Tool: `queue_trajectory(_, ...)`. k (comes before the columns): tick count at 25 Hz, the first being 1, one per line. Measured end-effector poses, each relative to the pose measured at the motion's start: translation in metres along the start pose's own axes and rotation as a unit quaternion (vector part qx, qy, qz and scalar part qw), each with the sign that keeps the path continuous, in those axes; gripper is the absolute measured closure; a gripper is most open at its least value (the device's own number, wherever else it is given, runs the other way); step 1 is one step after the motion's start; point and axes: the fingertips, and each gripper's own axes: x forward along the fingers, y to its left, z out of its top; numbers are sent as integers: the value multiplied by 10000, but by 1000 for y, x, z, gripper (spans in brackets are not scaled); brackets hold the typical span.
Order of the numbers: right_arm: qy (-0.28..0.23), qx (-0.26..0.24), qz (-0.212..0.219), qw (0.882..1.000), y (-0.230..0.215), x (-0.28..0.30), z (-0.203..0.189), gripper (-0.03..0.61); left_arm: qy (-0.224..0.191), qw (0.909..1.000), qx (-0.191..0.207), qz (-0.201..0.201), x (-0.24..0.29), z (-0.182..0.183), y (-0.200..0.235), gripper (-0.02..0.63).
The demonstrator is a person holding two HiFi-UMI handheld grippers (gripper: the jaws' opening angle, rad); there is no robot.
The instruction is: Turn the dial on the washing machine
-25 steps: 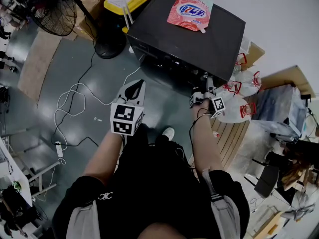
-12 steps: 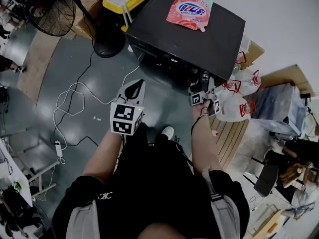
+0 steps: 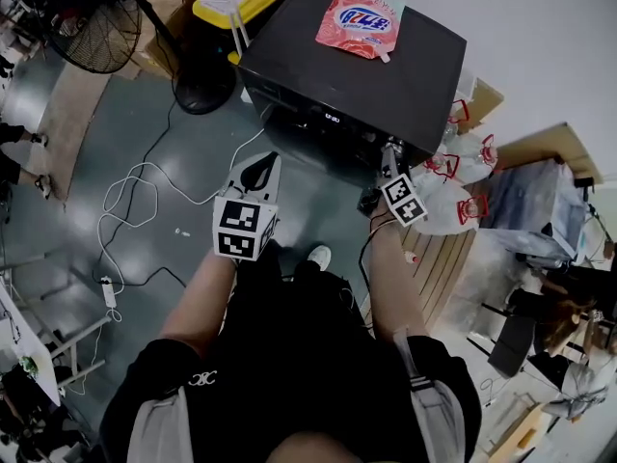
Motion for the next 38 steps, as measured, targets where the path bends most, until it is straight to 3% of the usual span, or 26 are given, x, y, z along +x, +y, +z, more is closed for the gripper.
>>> queue_trajectory(1,62,-1177,-193,9928,6,-2,3,293,-8,10000,-8,-8,0,0,0,618)
queue_trajectory(2,117,-2253,-379,9735,11,-2,5,293,-14,10000,-15,-18,0,-1,-1,618)
queue_trajectory(3,168,-3183,-548,9463,15,-1,5,293,-18,10000,-22,-28,1,-1,-2,618)
queue_trajectory(5,271,-4573,-776,8855,22,1,2,293,-24,10000,-31,-40,0,-2,-4,618)
queue_trajectory(9,262,-6209,-961,7776,29,9,-12,293,-26,10000,-45,-17,-2,-4,-4,618)
queue_trajectory(11,214,-6650,-1075,7388,29,15,-17,293,4,10000,-56,13,-4,-6,0,618)
queue_trajectory(13,266,-6863,-1196,7170,25,21,-22,293,41,10000,-72,52,-6,-8,5,618)
queue_trajectory(18,273,-7070,-1557,6893,16,26,-27,304,73,9999,-105,117,-11,-13,15,618)
queue_trajectory(20,287,-7084,-1674,6851,16,26,-26,310,70,9998,-112,136,-12,-12,19,618)
queue_trajectory(21,306,-7033,-1708,6894,16,26,-25,311,66,9998,-115,141,-12,-12,20,618)
queue_trajectory(22,330,-6909,-1729,7012,16,26,-25,311,58,9998,-116,146,-12,-11,21,618)
queue_trajectory(23,364,-6671,-1738,7235,15,25,-24,313,48,9998,-116,152,-12,-11,22,618)
queue_trajectory(26,547,-5220,-1744,8332,12,23,-17,313,7,9998,-122,174,-14,-8,26,618)
queue_trajectory(27,604,-4748,-1748,8604,12,22,-14,313,-8,9997,-128,186,-15,-7,28,618)
queue_trajectory(28,641,-4446,-1743,8763,13,22,-12,313,-18,9997,-135,196,-15,-7,30,618)
queue_trajectory(31,659,-4249,-1635,8879,14,21,-11,313,-22,9997,-153,201,-16,-7,33,618)
queue_trajectory(32,646,-4134,-1572,8946,14,21,-11,313,-25,9997,-156,195,-16,-7,34,618)
queue_trajectory(33,623,-3861,-1486,9083,12,22,-12,313,-29,9997,-158,190,-17,-7,34,618)
queue_trajectory(36,547,-1984,-1048,9730,-1,22,-13,313,-29,9997,-170,182,-17,-7,33,618)
queue_trajectory(38,513,-963,-735,9913,-5,21,-11,313,-27,9997,-167,171,-17,-6,32,618)
